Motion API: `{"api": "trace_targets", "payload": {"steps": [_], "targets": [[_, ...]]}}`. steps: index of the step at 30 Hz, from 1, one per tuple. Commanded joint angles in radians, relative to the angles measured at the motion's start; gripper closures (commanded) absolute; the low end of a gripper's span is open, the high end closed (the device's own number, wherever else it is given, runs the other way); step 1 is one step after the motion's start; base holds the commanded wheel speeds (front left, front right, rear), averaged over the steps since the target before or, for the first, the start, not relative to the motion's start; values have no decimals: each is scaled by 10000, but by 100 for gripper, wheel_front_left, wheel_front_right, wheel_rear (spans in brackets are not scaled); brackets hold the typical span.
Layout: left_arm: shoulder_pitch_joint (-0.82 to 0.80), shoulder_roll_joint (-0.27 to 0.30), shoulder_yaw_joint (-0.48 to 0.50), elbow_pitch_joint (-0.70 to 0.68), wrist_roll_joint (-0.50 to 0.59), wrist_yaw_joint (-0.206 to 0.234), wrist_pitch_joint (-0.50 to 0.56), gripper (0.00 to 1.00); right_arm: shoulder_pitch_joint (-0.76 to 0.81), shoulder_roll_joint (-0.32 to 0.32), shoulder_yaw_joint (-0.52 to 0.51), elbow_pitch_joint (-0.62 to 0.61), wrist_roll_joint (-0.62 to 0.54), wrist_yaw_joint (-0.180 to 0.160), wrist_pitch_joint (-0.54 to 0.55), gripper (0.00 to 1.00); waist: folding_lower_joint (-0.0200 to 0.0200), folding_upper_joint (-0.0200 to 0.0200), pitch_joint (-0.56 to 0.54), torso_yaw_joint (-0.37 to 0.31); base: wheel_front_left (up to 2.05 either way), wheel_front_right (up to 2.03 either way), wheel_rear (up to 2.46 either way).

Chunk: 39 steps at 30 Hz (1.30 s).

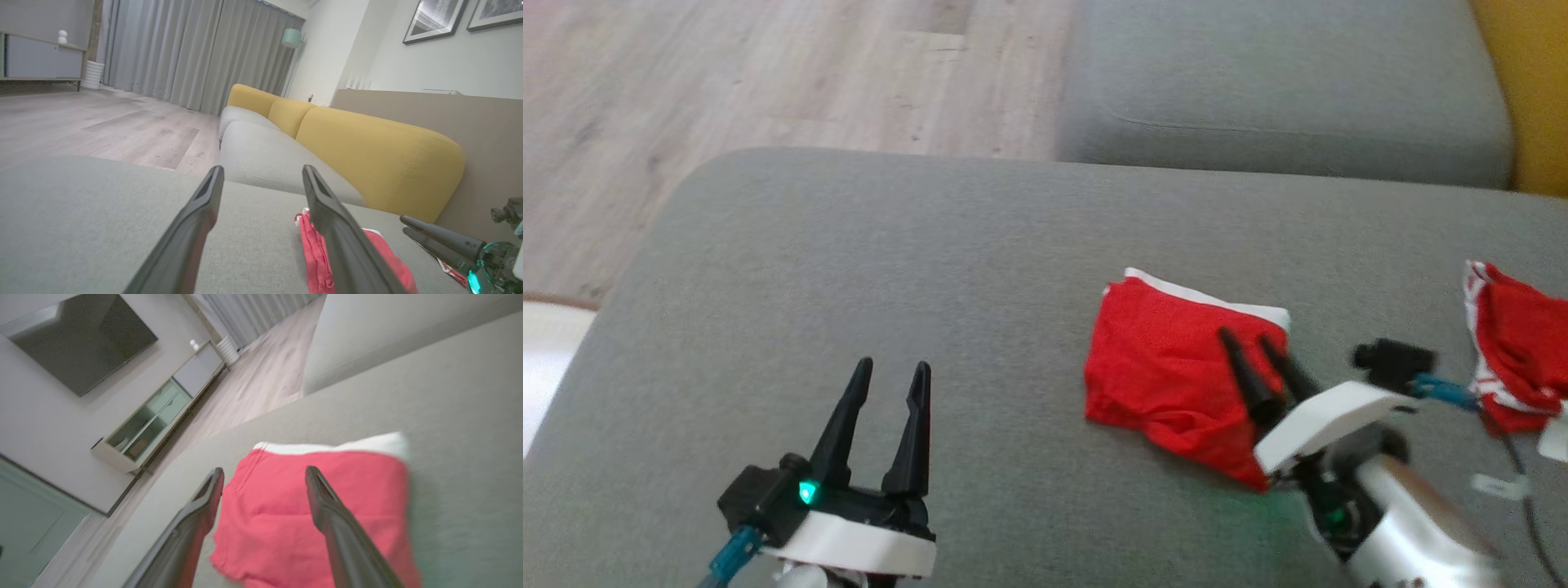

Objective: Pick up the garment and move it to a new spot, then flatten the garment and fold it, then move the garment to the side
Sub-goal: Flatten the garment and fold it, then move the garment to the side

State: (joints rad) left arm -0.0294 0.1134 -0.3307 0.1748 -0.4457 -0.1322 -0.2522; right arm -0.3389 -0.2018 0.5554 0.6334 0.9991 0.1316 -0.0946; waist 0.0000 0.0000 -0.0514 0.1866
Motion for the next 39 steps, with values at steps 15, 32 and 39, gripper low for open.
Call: {"api": "trace_targets", "payload": {"steps": [15, 32, 39], "targets": [[-485, -273, 709, -413, 486, 15, -95, 0, 478, -450, -3193, -675, -5035, -9, -1665, 0, 0, 0, 228, -1688, 0, 0, 0], [-185, -527, 1229, -10, 1492, 15, -95, 0, 2507, 1175, -4756, -2756, -8331, -9, -1670, 0, 0, 0, 324, -1888, 0, 0, 0], [-290, -585, 1145, -118, 1505, 15, -95, 0, 2332, 1282, -4853, -2724, -8721, -9, -1671, 0, 0, 0, 573, -1600, 0, 0, 0]]}}
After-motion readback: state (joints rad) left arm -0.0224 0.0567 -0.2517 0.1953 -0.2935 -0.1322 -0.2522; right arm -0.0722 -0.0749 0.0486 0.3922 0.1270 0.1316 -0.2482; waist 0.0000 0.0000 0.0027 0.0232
